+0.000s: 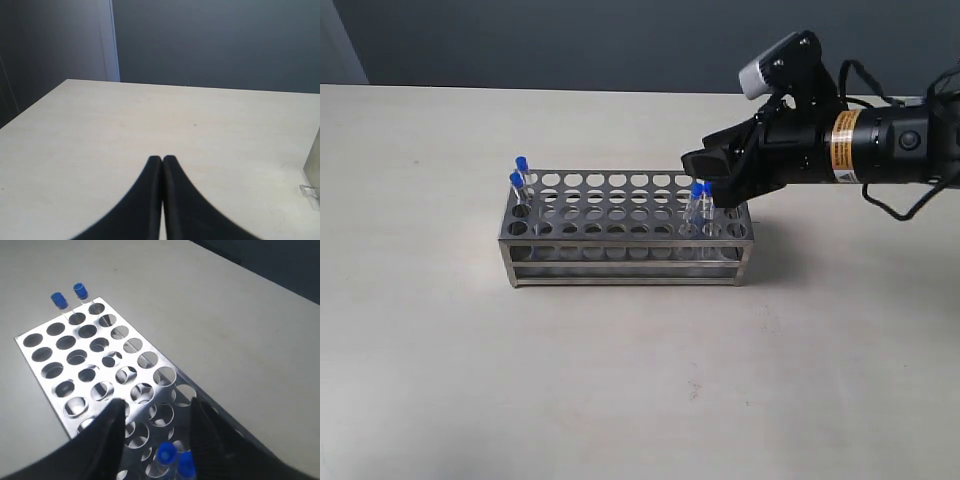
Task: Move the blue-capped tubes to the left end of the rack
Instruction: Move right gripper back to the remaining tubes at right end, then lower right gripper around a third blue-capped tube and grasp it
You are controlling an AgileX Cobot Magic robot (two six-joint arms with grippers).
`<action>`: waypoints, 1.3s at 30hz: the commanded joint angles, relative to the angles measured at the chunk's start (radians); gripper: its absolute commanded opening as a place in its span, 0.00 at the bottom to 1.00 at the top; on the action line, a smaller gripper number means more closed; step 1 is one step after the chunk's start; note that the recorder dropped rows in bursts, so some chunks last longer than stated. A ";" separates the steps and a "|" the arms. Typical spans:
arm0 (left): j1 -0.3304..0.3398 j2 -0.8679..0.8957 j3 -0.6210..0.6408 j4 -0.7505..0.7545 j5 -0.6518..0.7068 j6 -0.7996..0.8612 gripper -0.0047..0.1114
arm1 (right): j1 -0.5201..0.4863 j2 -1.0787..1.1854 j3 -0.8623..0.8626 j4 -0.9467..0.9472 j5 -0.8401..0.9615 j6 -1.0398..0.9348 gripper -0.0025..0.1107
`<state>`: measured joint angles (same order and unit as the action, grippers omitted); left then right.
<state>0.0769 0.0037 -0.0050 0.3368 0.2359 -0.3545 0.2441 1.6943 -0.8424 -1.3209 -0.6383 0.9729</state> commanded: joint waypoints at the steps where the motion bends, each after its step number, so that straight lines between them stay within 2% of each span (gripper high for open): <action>1: -0.007 -0.004 0.003 -0.004 -0.003 -0.002 0.04 | -0.005 -0.009 0.057 0.137 0.015 -0.136 0.38; 5: -0.007 -0.004 0.003 -0.004 -0.003 -0.002 0.04 | -0.005 -0.009 0.070 0.207 0.112 -0.210 0.38; 9: -0.007 -0.004 0.003 -0.004 -0.003 -0.002 0.04 | -0.006 -0.009 0.075 0.207 0.106 -0.215 0.38; 17: -0.007 -0.004 0.003 -0.004 -0.003 -0.002 0.04 | -0.122 0.043 0.217 0.462 -0.218 -0.420 0.38; 27: -0.007 -0.004 0.003 -0.004 -0.003 -0.002 0.04 | -0.143 0.218 0.230 0.489 -0.482 -0.448 0.38; 35: -0.007 -0.004 0.003 -0.004 -0.003 -0.002 0.04 | -0.143 0.252 0.200 0.413 -0.474 -0.450 0.38; 39: -0.007 -0.004 0.003 -0.004 -0.003 -0.002 0.04 | -0.143 0.276 0.184 0.415 -0.463 -0.452 0.44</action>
<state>0.0769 0.0037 -0.0050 0.3368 0.2359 -0.3545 0.1064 1.9548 -0.6482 -0.9037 -1.1069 0.5303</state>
